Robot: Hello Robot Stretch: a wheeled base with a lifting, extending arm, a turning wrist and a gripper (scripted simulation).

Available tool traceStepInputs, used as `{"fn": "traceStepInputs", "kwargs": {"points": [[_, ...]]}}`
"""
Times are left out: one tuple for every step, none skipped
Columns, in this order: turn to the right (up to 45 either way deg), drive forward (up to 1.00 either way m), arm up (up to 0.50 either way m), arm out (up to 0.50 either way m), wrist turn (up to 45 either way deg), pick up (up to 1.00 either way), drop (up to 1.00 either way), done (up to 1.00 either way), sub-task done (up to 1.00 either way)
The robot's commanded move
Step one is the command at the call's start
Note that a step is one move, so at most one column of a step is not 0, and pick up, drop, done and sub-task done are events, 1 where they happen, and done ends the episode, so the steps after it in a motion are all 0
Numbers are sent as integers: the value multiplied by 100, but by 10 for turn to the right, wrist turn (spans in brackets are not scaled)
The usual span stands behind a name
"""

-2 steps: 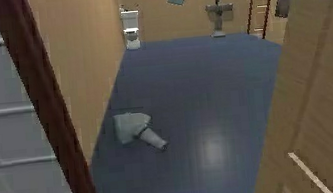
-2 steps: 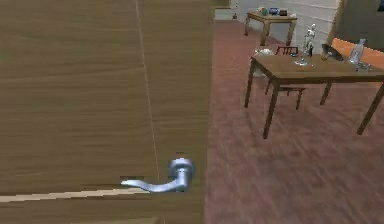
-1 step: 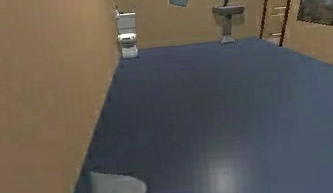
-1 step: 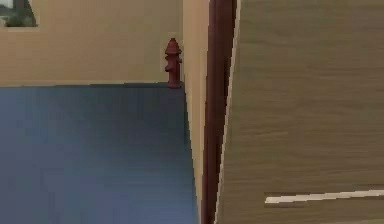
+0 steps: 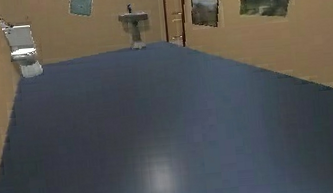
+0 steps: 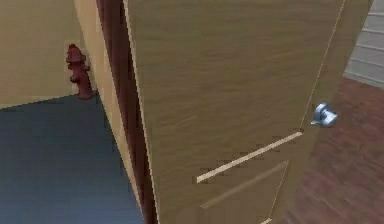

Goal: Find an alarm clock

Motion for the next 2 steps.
{"fn": "traceStepInputs", "kwargs": {"points": [[0, 100, 0, 0, 0, 0, 0, 0, 0], [0, 100, 0, 0, 0, 0, 0, 0, 0]]}}
